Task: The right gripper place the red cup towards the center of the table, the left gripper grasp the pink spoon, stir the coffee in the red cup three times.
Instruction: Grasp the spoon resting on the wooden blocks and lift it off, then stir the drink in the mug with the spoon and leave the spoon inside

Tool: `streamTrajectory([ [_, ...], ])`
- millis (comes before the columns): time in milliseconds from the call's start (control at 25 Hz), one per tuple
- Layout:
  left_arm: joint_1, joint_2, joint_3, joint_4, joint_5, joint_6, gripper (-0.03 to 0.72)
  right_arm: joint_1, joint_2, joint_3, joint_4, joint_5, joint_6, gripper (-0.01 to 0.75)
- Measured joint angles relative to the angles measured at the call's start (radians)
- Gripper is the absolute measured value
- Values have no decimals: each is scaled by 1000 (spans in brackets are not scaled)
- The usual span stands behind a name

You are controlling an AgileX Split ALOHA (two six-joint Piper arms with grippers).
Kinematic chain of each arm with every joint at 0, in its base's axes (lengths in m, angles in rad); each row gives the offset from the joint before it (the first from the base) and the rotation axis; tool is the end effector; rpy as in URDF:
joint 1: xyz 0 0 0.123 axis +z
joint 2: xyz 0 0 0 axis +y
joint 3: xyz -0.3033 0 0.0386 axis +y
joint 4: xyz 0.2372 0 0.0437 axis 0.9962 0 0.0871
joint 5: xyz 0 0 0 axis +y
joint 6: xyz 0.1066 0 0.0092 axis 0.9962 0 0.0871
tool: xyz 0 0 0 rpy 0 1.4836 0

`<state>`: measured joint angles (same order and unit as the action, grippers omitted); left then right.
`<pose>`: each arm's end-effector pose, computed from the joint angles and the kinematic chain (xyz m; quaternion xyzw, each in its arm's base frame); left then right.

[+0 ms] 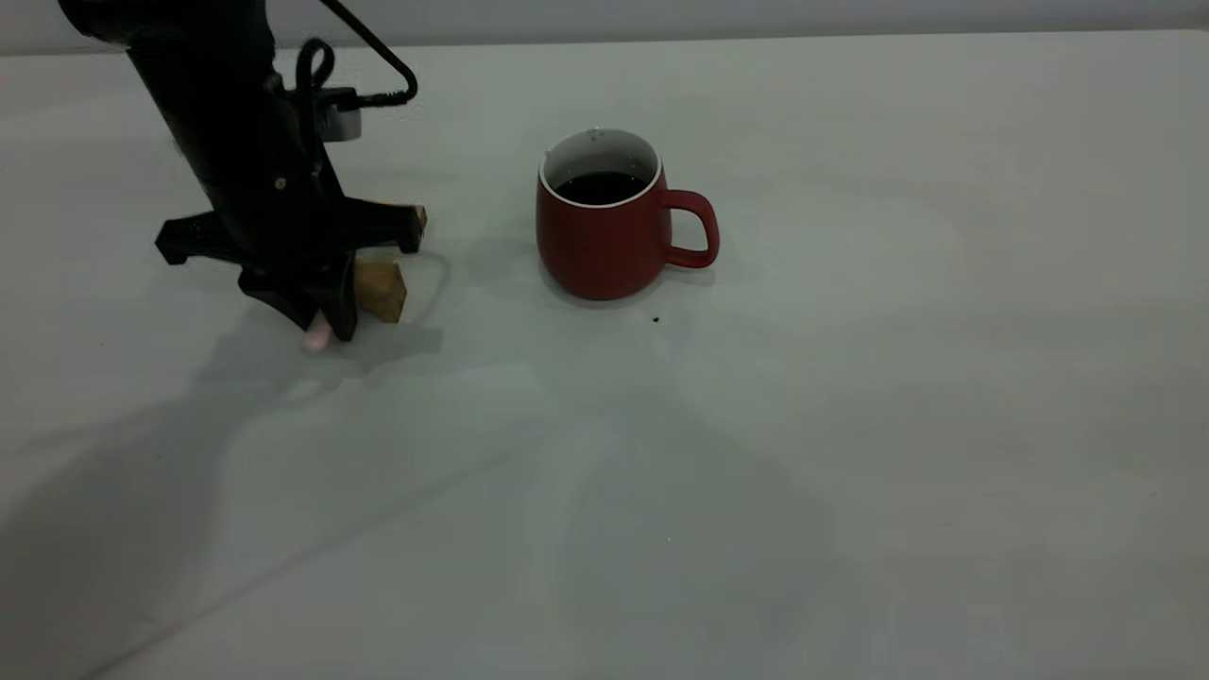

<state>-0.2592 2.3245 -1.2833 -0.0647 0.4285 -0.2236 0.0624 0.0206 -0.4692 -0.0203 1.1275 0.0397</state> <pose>0.3987 -0.1087 0.0300 -0.0103 0.9954 -0.0381 0.0874 -0.0188 -0.0031 0.2503 -0.0095 0.8824 0.0139 0.4701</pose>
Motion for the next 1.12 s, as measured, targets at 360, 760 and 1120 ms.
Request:
streamTrajectory([
  [360,0,-231,0,-334,81,-105,129,0,0,0,0,1,0,591],
  [760,0,-288,0,-1254,215,-280,129,0,0,0,0,1,0,591],
  [1120,-9,-216,0,-1658,256,-341,129,0,0,0,0,1,0,591],
])
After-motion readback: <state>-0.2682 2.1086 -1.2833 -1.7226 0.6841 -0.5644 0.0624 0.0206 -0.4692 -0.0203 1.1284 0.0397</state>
